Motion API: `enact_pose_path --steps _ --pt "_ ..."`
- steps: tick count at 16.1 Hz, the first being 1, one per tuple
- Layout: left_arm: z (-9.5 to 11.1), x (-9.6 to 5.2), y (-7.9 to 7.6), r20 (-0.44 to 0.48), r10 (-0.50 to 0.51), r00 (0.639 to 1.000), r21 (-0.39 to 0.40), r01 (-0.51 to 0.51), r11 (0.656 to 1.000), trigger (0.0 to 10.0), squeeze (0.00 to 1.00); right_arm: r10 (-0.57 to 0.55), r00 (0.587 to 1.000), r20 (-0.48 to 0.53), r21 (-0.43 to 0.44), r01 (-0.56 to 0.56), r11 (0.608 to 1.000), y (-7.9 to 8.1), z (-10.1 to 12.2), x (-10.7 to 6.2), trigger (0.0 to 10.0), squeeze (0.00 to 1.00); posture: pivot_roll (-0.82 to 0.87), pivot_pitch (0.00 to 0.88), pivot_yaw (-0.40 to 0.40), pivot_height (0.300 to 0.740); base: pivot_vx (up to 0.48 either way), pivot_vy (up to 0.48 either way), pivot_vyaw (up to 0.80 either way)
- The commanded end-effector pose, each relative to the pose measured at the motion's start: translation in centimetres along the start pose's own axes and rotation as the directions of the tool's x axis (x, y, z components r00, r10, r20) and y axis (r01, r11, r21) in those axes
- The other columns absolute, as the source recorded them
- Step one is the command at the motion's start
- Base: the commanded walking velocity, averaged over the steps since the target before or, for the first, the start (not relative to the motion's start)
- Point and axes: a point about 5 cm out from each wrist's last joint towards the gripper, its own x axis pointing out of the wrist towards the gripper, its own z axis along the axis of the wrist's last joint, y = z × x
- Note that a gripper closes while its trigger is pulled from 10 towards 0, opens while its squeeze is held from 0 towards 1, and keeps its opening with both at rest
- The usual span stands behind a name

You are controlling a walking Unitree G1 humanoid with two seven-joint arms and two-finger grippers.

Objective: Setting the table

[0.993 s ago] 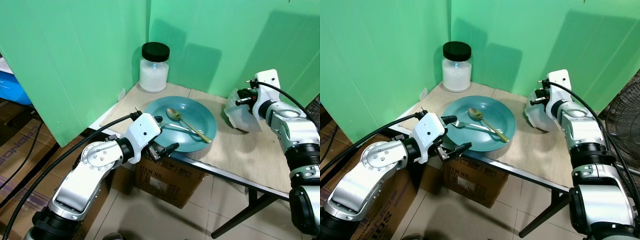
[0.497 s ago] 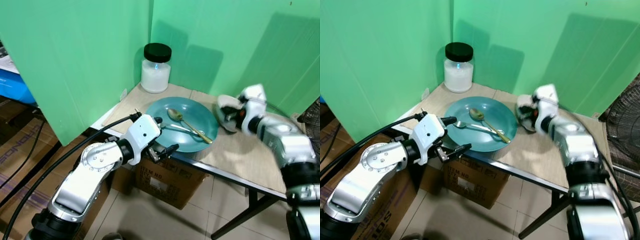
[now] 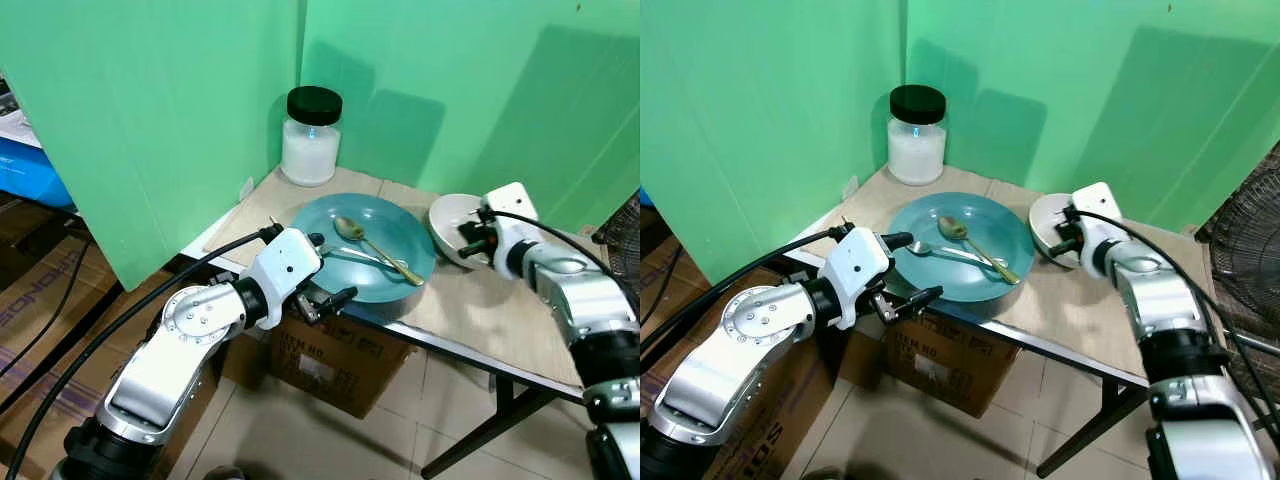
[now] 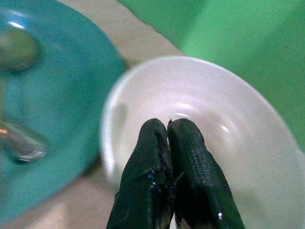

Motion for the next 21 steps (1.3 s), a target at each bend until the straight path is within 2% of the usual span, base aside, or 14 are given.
enact_pose_path --steps 1,2,3,4,5,6,7,8,11,15,17,18,19,21 --pt "0.0 -0.1 0.0 -0.002 0.013 1.000 0.006 -0.013 1.000 10.0 0.00 -0.050 0.999 0.005 -0.029 0.050 0.998 -1.1 0.4 -0.2 0.0 0.00 0.02 0.000 -0.123 0.740 0.000 0.000 0.00" --pt "-0.2 -0.2 0.1 -0.011 0.029 1.000 0.004 -0.029 1.000 10.0 0.00 -0.060 0.998 -0.001 -0.037 0.060 0.997 -1.3 0.3 -0.2 0.0 0.00 0.03 0.000 -0.125 0.740 0.000 0.000 0.00" --pt "-0.7 -0.3 0.8 -0.038 0.094 0.995 0.002 -0.094 0.996 10.0 0.00 -0.067 0.998 0.020 -0.034 0.068 0.997 -1.4 0.4 -0.2 1.9 0.00 0.03 0.000 -0.125 0.740 0.000 0.000 0.00" --pt "-1.3 -0.6 2.2 -0.068 0.198 0.978 -0.008 -0.199 0.980 10.0 0.00 -0.033 0.992 0.124 0.019 0.031 0.999 -1.1 1.6 -0.4 10.0 0.00 0.03 0.000 -0.131 0.740 0.000 0.000 0.00" --pt "-1.5 -0.8 2.9 -0.077 0.244 0.967 -0.029 -0.247 0.969 10.0 0.00 -0.012 0.979 0.201 0.068 -0.002 0.998 -0.9 2.6 -0.7 10.0 0.00 0.03 0.000 -0.132 0.740 0.000 0.000 0.00" --pt "-1.8 -1.1 3.7 -0.078 0.273 0.959 -0.079 -0.279 0.957 10.0 1.00 0.012 0.951 0.308 0.138 -0.057 0.989 -0.5 3.8 -1.2 10.0 0.00 0.03 0.000 -0.130 0.740 0.000 0.000 0.00" --pt "-2.1 -1.4 4.1 -0.082 0.287 0.954 -0.106 -0.295 0.950 10.0 1.00 0.049 0.920 0.389 0.207 -0.139 0.969 0.0 4.4 -2.0 10.0 1.00 0.03 0.000 -0.129 0.740 0.000 0.000 0.00" --pt "-2.1 -1.4 4.1 -0.082 0.287 0.954 -0.106 -0.295 0.950 10.0 1.00 0.049 0.920 0.389 0.207 -0.139 0.969 0.0 4.4 -2.0 10.0 1.00 0.03 0.000 -0.129 0.740 0.000 0.000 0.00" --pt "-3.3 -1.8 4.9 -0.114 0.330 0.937 -0.138 -0.344 0.929 10.0 1.00 0.273 0.863 0.424 0.304 -0.420 0.855 3.4 2.8 -5.5 10.0 1.00 0.03 0.000 -0.123 0.740 0.000 0.000 0.00" --pt "-4.2 -0.8 4.3 -0.127 0.291 0.948 -0.243 -0.314 0.918 10.0 1.00 0.330 0.865 0.379 0.364 -0.467 0.806 5.1 -0.4 -8.0 10.0 1.00 -0.01 0.000 -0.086 0.740 0.000 0.000 0.00" --pt "-4.3 0.9 4.3 -0.084 0.247 0.965 -0.426 -0.259 0.867 10.0 0.58 0.345 0.860 0.377 0.370 -0.481 0.795 6.1 -0.9 -9.6 10.0 1.00 -0.03 0.000 -0.063 0.740 0.000 0.000 0.00" --pt "-4.6 1.1 4.7 -0.097 0.247 0.964 -0.468 -0.263 0.844 10.0 0.04 0.357 0.859 0.366 0.353 -0.484 0.801 6.4 -1.0 -10.0 10.0 1.00 -0.03 0.000 -0.056 0.740 0.000 0.000 0.00" --pt "-4.9 1.3 5.1 -0.116 0.254 0.960 -0.497 -0.278 0.822 10.0 0.00 0.367 0.860 0.354 0.333 -0.483 0.810 6.5 -1.1 -10.2 10.0 1.00 -0.04 0.000 -0.047 0.740 0.000 0.000 0.00" --pt "-6.4 1.8 6.9 -0.181 0.266 0.947 -0.687 -0.315 0.655 10.0 0.00 0.370 0.864 0.341 0.284 -0.470 0.836 6.8 -1.3 -10.8 10.0 0.88 -0.05 0.000 -0.037 0.740 0.000 0.000 0.00"
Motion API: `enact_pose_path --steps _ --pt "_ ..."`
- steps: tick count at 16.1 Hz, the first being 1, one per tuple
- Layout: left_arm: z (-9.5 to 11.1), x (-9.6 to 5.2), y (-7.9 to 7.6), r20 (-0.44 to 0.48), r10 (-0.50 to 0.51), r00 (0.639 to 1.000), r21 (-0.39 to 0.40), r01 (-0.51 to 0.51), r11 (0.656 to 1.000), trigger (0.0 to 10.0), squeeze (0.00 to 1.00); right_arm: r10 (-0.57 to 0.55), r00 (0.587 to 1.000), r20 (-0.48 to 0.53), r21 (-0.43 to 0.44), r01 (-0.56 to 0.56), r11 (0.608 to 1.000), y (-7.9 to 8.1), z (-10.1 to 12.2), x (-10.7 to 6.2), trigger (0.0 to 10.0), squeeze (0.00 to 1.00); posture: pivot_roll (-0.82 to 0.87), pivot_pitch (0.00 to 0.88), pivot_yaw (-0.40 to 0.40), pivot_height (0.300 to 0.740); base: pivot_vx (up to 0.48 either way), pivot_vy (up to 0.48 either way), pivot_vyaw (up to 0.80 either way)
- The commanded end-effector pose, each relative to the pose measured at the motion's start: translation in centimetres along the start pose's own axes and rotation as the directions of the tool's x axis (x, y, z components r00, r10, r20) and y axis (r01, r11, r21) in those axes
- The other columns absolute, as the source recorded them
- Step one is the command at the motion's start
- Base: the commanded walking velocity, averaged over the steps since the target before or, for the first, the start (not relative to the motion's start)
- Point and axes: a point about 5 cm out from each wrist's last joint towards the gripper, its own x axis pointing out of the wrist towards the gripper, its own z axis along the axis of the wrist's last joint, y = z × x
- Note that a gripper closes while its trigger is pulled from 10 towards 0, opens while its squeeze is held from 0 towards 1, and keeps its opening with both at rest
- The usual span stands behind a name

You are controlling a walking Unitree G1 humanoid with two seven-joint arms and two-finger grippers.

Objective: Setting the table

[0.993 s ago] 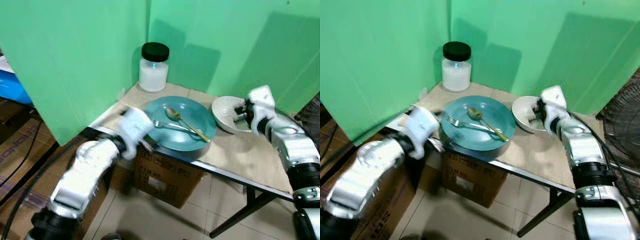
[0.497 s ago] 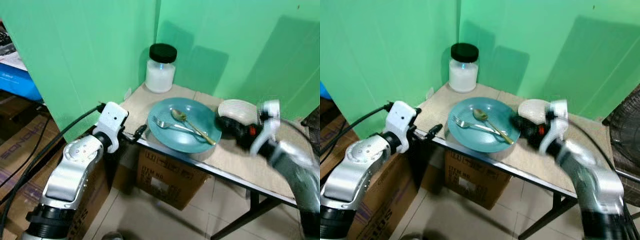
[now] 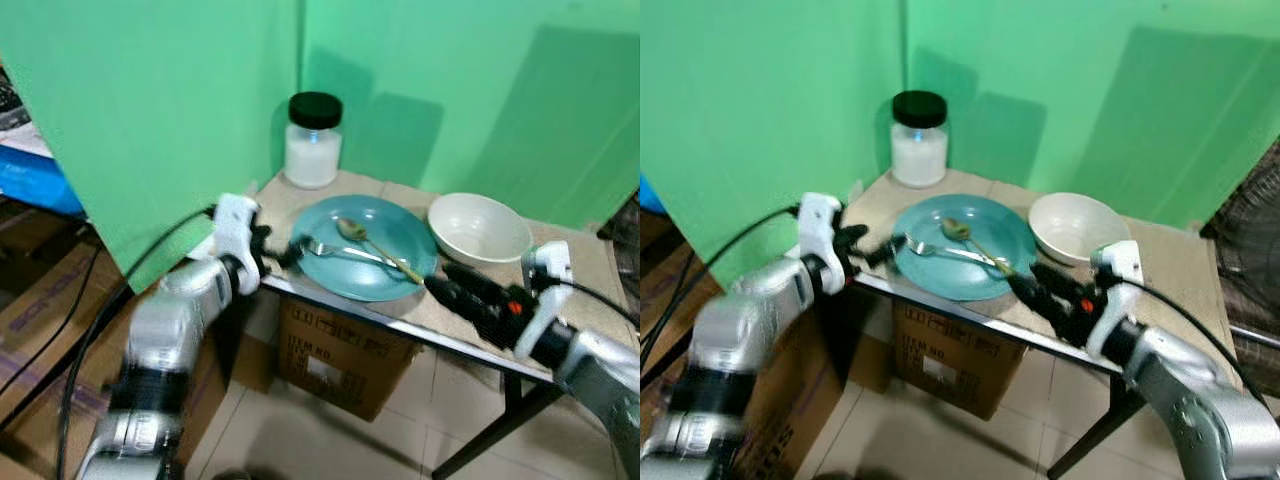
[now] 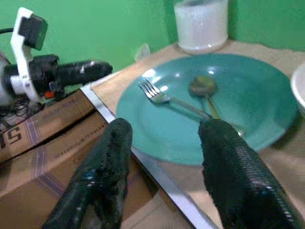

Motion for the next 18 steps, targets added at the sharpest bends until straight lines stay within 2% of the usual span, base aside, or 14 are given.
enact_pose_path --steps 1,2,3,5,9,10,11,12,13,18 --pt "-0.4 0.3 0.3 -0.021 -0.021 1.000 -0.105 0.019 0.994 10.0 0.00 -0.003 1.000 0.024 -0.041 0.004 0.999 0.3 0.6 -0.2 10.0 0.73 -0.05 0.000 -0.037 0.740 0.000 0.000 0.00" --pt "-0.5 0.6 0.5 -0.040 -0.028 0.999 -0.142 0.022 0.990 10.0 0.00 -0.005 1.000 0.026 -0.041 0.006 0.999 0.4 0.5 -0.3 10.0 0.00 -0.06 0.000 -0.033 0.740 0.000 0.000 0.00" --pt "-0.7 1.1 0.8 -0.080 -0.012 0.997 -0.157 0.000 0.988 10.0 0.00 -0.006 1.000 0.027 -0.043 0.007 0.999 0.7 0.5 -0.5 10.0 0.00 -0.07 0.000 -0.023 0.740 0.000 0.000 0.00" --pt "-0.6 1.4 1.3 -0.094 0.020 0.995 -0.211 -0.040 0.977 10.0 0.00 0.024 0.999 0.028 -0.053 -0.023 0.998 1.1 0.6 -0.8 10.0 0.00 -0.07 0.000 -0.015 0.740 0.000 0.000 0.00" --pt "-1.2 2.4 1.4 -0.154 0.007 0.988 -0.308 -0.055 0.950 10.0 0.00 0.060 0.998 0.003 -0.055 -0.060 0.997 1.5 0.3 -1.2 10.0 0.00 -0.08 0.000 -0.016 0.740 0.000 0.000 0.00" --pt "-1.3 2.6 1.3 -0.157 -0.001 0.988 -0.323 -0.050 0.945 9.3 0.00 0.059 0.998 0.003 -0.056 -0.059 0.997 1.5 0.3 -1.2 10.0 0.00 -0.08 0.000 -0.017 0.740 0.000 0.000 0.00" --pt "-1.3 2.9 1.0 -0.165 -0.017 0.986 -0.337 -0.041 0.941 4.4 0.00 0.059 0.998 0.004 -0.056 -0.059 0.997 1.5 0.3 -1.2 10.0 0.00 -0.08 0.000 -0.017 0.740 0.000 0.000 0.00" --pt "-1.5 3.0 0.8 -0.174 -0.027 0.984 -0.342 -0.034 0.939 1.0 0.00 0.060 0.998 0.004 -0.057 -0.060 0.997 1.5 0.3 -1.2 10.0 0.00 -0.08 0.000 -0.017 0.740 0.000 0.000 0.00" --pt "-1.7 3.3 0.5 -0.191 -0.035 0.981 -0.348 -0.034 0.937 0.0 0.00 0.063 0.998 0.003 -0.059 -0.063 0.996 1.5 0.3 -1.2 10.0 0.00 -0.08 0.000 -0.017 0.740 0.000 0.000 0.00" --pt "-1.8 3.5 0.4 -0.216 -0.023 0.976 -0.365 -0.059 0.929 0.0 0.00 0.112 0.993 -0.026 -0.071 -0.113 0.991 2.0 0.3 -1.3 10.0 0.00 -0.08 0.000 -0.021 0.740 0.000 0.000 0.00"
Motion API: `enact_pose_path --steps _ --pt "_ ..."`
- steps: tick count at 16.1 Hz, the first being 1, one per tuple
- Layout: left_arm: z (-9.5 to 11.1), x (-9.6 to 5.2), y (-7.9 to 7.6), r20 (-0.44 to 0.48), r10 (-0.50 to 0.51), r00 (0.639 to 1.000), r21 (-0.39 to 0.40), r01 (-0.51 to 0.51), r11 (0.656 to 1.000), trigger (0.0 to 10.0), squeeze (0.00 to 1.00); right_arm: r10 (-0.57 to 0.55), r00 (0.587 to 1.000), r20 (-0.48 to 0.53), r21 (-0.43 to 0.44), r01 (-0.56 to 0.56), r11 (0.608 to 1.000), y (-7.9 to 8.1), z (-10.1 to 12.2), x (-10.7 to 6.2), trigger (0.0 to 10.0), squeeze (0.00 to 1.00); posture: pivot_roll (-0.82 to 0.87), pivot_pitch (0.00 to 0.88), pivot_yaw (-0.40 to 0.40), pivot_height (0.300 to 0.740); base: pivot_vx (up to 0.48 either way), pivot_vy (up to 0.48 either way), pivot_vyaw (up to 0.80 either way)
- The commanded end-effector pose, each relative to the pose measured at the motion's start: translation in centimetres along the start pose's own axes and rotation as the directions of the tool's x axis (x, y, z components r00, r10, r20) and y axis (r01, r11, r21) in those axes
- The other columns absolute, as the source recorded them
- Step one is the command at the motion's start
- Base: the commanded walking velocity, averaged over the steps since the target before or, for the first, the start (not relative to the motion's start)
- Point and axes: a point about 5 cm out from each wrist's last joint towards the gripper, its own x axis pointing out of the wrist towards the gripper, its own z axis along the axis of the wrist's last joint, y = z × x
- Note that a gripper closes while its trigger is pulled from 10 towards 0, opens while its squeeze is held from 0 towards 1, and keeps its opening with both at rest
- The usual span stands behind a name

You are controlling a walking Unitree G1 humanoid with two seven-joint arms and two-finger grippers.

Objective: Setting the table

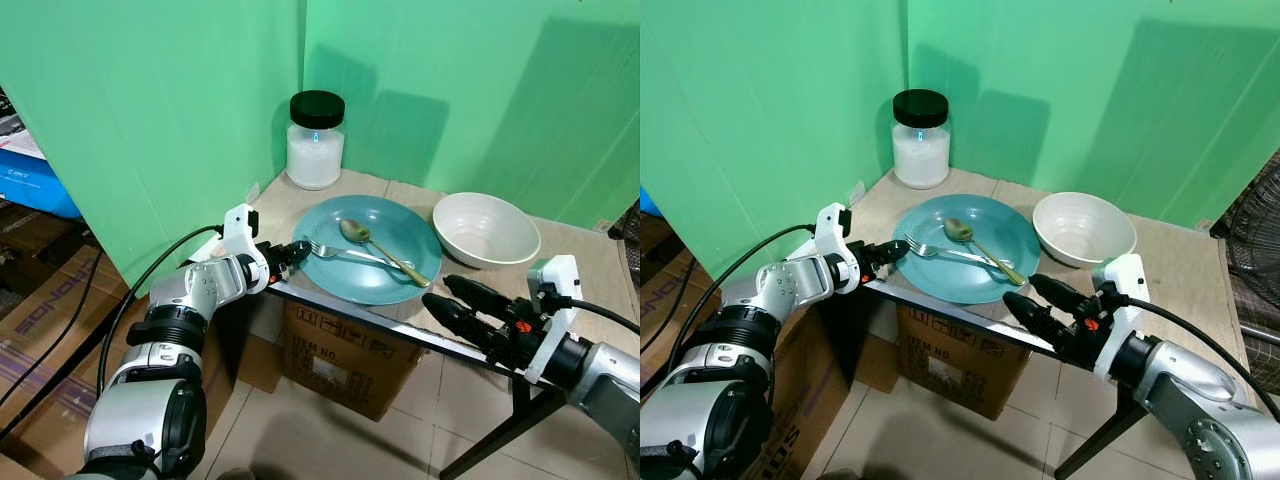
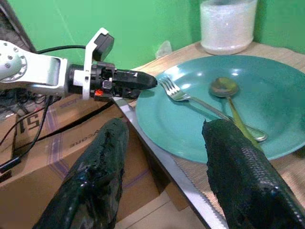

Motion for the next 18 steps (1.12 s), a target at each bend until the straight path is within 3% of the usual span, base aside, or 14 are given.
enact_pose_path --steps 1,7,18 --pt "0.1 0.2 -0.6 -0.021 -0.007 1.000 0.013 0.007 1.000 0.0 0.00 0.028 1.000 -0.006 -0.012 -0.028 1.000 0.4 0.2 -0.1 10.0 0.00 -0.08 0.000 -0.023 0.740 0.000 0.000 0.00" --pt "-0.6 0.7 -0.6 -0.035 0.001 0.999 -0.019 -0.002 1.000 0.0 0.00 0.032 0.999 -0.015 -0.016 -0.033 0.999 0.1 0.3 0.0 10.0 0.00 -0.08 0.000 -0.037 0.740 0.000 0.000 0.00" --pt "0.9 0.4 -0.9 0.035 -0.012 0.999 -0.121 0.016 0.993 0.0 0.00 0.036 0.999 -0.018 -0.022 -0.036 0.999 -0.1 0.5 0.1 10.0 0.00 -0.08 0.000 -0.047 0.740 0.000 0.000 0.00"
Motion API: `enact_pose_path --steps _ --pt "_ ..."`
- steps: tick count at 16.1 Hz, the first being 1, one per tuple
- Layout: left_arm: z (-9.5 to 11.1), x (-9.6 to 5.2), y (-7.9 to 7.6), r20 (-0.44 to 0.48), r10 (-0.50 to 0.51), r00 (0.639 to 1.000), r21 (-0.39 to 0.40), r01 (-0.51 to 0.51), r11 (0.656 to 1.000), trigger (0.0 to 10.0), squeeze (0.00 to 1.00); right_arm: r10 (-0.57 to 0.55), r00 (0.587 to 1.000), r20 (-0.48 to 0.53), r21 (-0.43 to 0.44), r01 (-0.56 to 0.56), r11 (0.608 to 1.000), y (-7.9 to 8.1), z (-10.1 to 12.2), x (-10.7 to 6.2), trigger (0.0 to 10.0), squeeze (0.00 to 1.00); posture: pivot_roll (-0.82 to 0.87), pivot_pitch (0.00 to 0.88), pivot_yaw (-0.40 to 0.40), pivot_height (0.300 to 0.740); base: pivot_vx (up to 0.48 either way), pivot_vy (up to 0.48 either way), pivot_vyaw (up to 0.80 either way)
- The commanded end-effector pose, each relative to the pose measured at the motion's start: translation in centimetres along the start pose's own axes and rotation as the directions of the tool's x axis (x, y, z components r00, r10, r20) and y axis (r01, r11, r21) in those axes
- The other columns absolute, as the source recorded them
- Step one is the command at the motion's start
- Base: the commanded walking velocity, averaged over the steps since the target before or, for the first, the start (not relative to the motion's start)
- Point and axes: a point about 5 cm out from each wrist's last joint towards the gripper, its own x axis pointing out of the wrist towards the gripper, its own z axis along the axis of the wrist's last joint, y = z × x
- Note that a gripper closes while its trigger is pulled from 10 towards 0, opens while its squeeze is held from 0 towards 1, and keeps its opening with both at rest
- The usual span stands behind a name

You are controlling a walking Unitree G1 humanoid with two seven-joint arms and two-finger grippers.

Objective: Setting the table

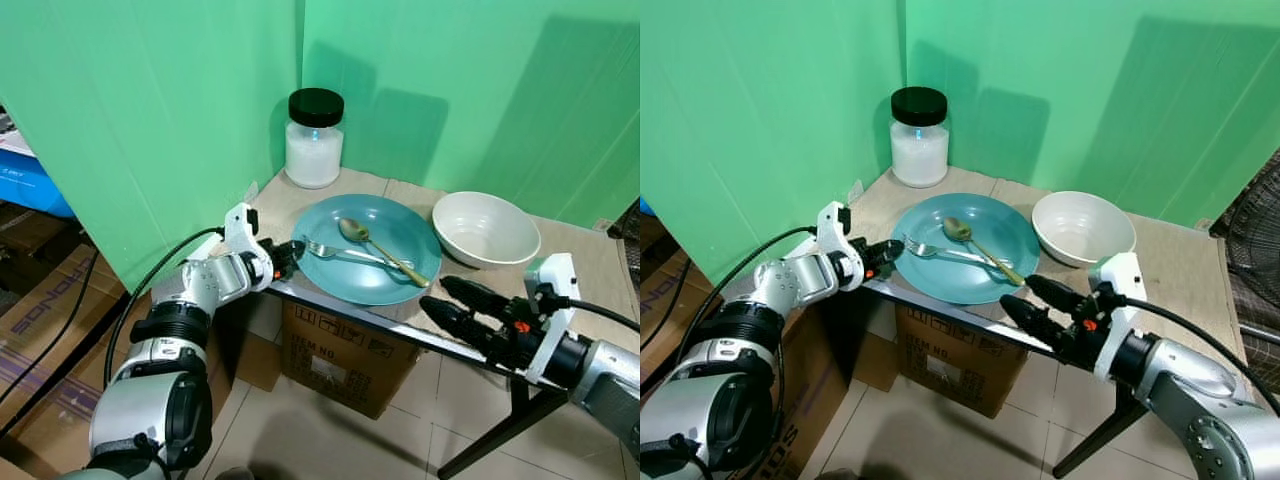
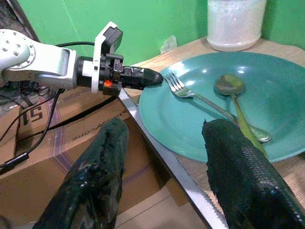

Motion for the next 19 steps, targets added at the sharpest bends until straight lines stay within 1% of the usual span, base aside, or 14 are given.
enact_pose_path --steps 1,8,10,14,16,19 --pt "0.7 0.1 -0.6 0.015 -0.006 1.000 -0.009 0.006 1.000 0.0 0.00 0.011 1.000 -0.001 -0.004 -0.011 1.000 -0.1 0.3 0.1 10.0 0.00 -0.08 0.000 -0.047 0.740 0.000 0.000 0.00" --pt "1.2 0.1 -1.0 0.046 -0.007 0.999 -0.052 0.010 0.999 0.0 0.00 0.007 1.000 -0.003 -0.010 -0.007 1.000 -0.3 0.4 0.0 10.0 0.00 -0.07 0.000 -0.049 0.740 0.000 0.000 0.00" --pt "2.0 0.0 -0.9 0.099 0.037 0.994 -0.061 -0.031 0.998 0.0 0.00 0.006 1.000 -0.003 -0.012 -0.006 1.000 -0.4 0.5 0.1 10.0 0.00 -0.07 0.000 -0.050 0.740 0.000 0.000 0.00" --pt "3.3 -0.5 -0.9 0.159 0.084 0.984 -0.079 -0.072 0.994 0.0 0.00 0.002 1.000 -0.006 -0.015 -0.002 1.000 -0.4 0.5 0.0 10.0 0.00 -0.07 0.000 -0.052 0.740 0.000 0.000 0.00" --pt "4.8 -1.1 -1.4 0.223 0.093 0.970 -0.089 -0.075 0.993 0.0 0.00 0.002 1.000 -0.003 -0.015 -0.002 1.000 -0.4 0.5 0.1 10.0 0.00 -0.07 0.000 -0.052 0.740 0.000 0.000 0.00" --pt "6.3 -1.4 -2.4 0.282 0.088 0.955 -0.081 -0.068 0.994 0.0 0.00 0.004 1.000 0.002 -0.017 -0.004 1.000 -0.5 0.7 0.2 10.0 0.00 -0.07 0.000 -0.057 0.740 0.000 0.000 0.00"
